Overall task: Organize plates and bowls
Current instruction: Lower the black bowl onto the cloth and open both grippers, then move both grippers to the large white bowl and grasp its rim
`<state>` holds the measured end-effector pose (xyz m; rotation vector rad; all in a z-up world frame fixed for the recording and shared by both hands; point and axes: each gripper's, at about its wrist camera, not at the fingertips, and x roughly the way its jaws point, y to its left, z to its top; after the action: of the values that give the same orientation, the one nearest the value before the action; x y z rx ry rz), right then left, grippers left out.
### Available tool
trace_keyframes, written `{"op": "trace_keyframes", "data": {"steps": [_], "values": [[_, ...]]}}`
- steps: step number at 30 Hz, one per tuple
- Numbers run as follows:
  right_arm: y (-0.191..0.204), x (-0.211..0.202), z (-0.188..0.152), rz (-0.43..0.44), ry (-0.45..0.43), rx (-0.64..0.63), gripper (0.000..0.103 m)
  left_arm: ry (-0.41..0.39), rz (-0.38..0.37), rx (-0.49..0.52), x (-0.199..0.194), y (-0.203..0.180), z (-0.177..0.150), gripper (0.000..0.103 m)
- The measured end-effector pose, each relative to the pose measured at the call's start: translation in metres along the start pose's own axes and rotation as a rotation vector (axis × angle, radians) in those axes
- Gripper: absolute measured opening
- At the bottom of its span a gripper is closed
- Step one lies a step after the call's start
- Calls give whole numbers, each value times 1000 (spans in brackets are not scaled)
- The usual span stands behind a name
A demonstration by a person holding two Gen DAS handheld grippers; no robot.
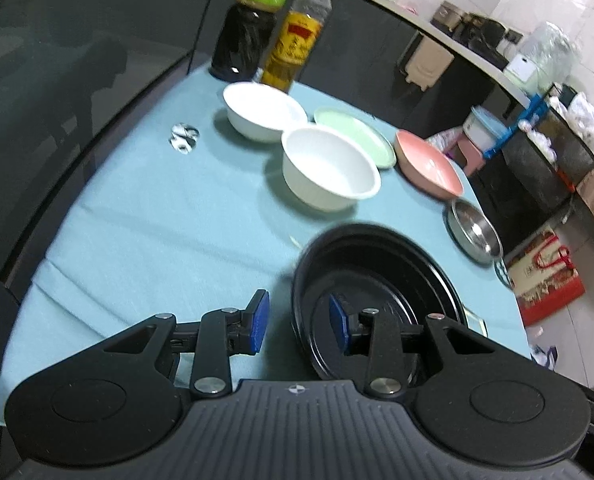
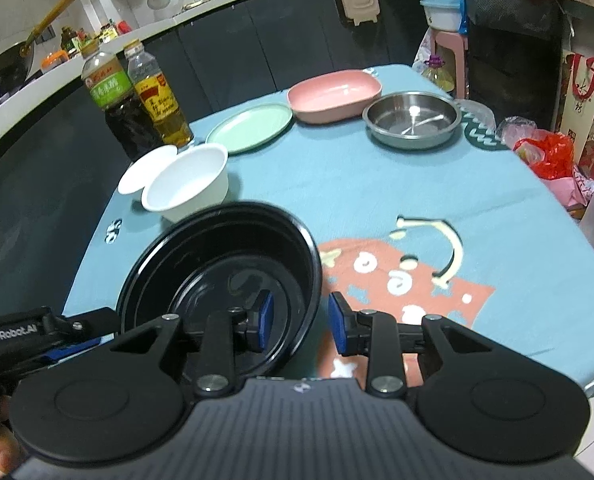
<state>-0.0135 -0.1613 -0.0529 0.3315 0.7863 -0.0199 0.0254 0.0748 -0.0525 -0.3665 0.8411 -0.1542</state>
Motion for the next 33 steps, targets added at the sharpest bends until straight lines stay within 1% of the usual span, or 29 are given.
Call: {"op": "trace_keyframes", "data": {"steps": [4,12,16,20,24,30,33], "values": [[-1,-1,11,3,-26,0,33,-22,22,-3,3,2,11,31],[6,9,37,13,-47,-21,36,-13,36,-3,22,1,35,31],[14,21,51,19,-41,-43,37,-13,46,-12,33,0,50,31],[22,37,65,23,-29,-63,37,-1,35,-17,46,-1,65,31],[32,52,78,31,-7,-89,38,-2,58,-21,62,-2,80,31],[44,75,93,51,10,-132,38,10,80,-20,83,-7,93,31],[46,86,97,62,20,-134,41,20,91,-10,93,-11,97,31]]}}
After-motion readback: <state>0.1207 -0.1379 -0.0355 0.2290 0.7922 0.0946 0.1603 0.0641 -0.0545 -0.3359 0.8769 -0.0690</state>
